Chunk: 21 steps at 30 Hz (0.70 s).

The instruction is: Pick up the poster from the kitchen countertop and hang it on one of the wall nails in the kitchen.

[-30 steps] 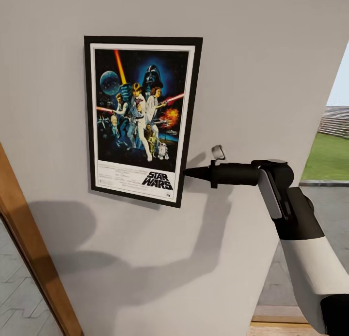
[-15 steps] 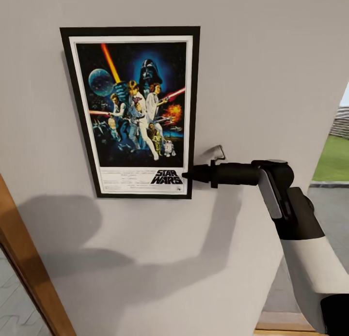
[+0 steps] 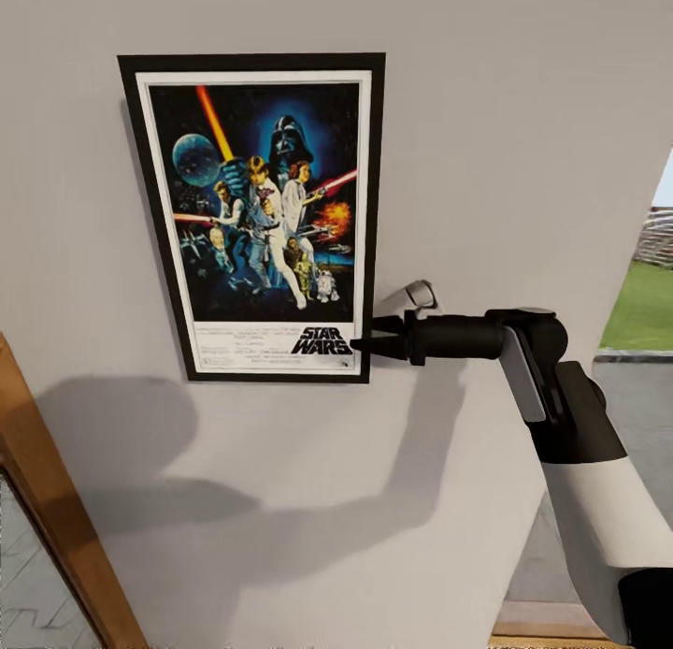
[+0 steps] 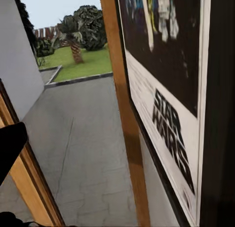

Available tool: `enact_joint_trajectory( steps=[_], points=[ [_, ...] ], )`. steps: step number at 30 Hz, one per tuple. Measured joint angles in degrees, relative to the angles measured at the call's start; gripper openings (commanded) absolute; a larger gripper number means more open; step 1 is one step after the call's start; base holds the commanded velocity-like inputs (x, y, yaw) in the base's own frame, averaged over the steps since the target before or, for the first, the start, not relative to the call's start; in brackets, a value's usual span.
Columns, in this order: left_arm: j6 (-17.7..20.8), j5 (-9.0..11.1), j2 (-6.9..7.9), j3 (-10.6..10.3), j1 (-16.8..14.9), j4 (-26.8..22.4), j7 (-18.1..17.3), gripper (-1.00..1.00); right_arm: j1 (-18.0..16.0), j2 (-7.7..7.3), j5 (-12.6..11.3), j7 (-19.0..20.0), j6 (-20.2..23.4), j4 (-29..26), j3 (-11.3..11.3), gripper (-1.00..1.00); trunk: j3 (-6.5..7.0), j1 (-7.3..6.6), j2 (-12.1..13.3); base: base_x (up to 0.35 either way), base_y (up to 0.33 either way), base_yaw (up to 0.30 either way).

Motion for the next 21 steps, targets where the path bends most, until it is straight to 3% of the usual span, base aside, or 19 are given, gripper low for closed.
enact_joint_trajectory(
  steps=[3, 5, 15, 19, 21],
  points=[
    [0.00, 0.00, 0.00, 0.00, 0.00, 0.00, 0.00, 1.00, 0.00, -0.01, 0.46, -3.45, -0.28, 0.28, 0.03, 1.00, 0.00, 0.02, 0.02, -0.233, 0.000, 0.000],
    [0.00, 0.00, 0.00, 0.00, 0.00, -0.01, -0.01, 1.00, 0.00, -0.02, 1.81, -3.59, -1.18, 0.34, 0.02, 1.00, -0.01, 0.03, 0.05, -0.287, 0.000, 0.000],
    [-0.01, 0.00, 0.00, 0.01, 0.00, -0.08, -0.08, 1.00, 0.05, -0.05, 1.73, -3.43, -1.38, 0.32, 0.08, 1.00, -0.01, 0.04, 0.05, -0.324, 0.000, 0.000],
    [-0.01, 0.00, 0.03, 0.06, 0.00, -0.09, -0.08, 1.00, 1.77, -0.05, 1.67, -3.23, -1.68, 0.02, 0.13, 1.00, -0.01, 0.03, 0.05, -0.305, 0.000, 0.000],
    [-0.01, 0.02, 0.06, 0.08, 0.00, -0.13, -0.08, 1.00, 4.20, -0.21, 1.68, -3.14, -2.29, -0.72, 0.08, 1.00, -0.01, 0.02, 0.05, -0.170, 0.000, 0.000]
  ],
)
